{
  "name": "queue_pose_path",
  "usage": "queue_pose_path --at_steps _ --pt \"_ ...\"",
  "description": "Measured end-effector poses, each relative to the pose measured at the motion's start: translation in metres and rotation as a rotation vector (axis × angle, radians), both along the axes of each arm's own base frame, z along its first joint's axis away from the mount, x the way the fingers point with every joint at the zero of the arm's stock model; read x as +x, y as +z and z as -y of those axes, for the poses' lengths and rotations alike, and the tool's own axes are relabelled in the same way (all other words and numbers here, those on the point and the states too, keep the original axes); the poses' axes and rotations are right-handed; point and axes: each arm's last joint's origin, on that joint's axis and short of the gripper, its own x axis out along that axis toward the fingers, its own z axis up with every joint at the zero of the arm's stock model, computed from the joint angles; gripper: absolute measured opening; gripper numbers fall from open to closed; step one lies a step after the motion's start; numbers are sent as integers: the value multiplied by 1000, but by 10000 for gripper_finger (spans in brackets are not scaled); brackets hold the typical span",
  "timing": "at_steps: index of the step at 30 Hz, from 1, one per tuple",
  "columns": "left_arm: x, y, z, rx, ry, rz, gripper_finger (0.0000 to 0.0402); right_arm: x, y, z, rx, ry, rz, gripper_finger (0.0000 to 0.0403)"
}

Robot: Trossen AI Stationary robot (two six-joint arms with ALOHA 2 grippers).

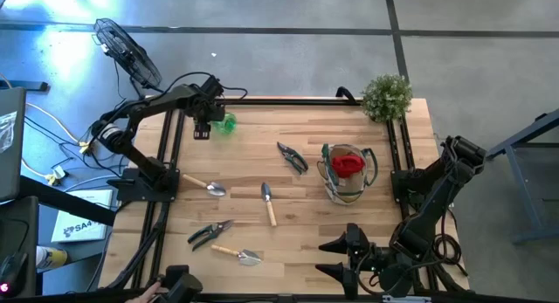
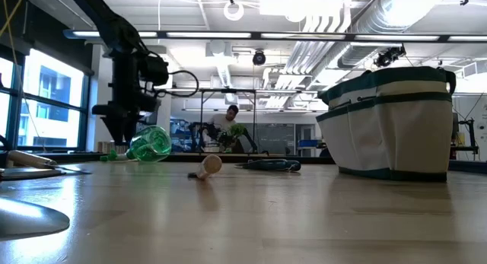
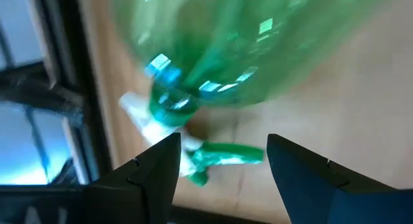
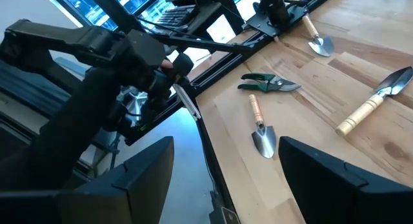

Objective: Pick & Place Garden tools in Gardening bag
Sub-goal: Put the green spray bottle into the gardening bag

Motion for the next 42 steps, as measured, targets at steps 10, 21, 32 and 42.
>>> queue_pose_path --at_steps 10,21,32,42 --pt "2 -4 -4 38 49 -20 222 1 0 1 6 -4 2 270" --pt "13 -6 -19 35 148 124 222 1 1 1 13 -5 5 270" --pt "15 -30 -43 -101 268 20 222 2 1 1 18 -7 8 270" --pt "22 -52 -50 -157 277 49 222 2 1 1 34 -15 8 270"
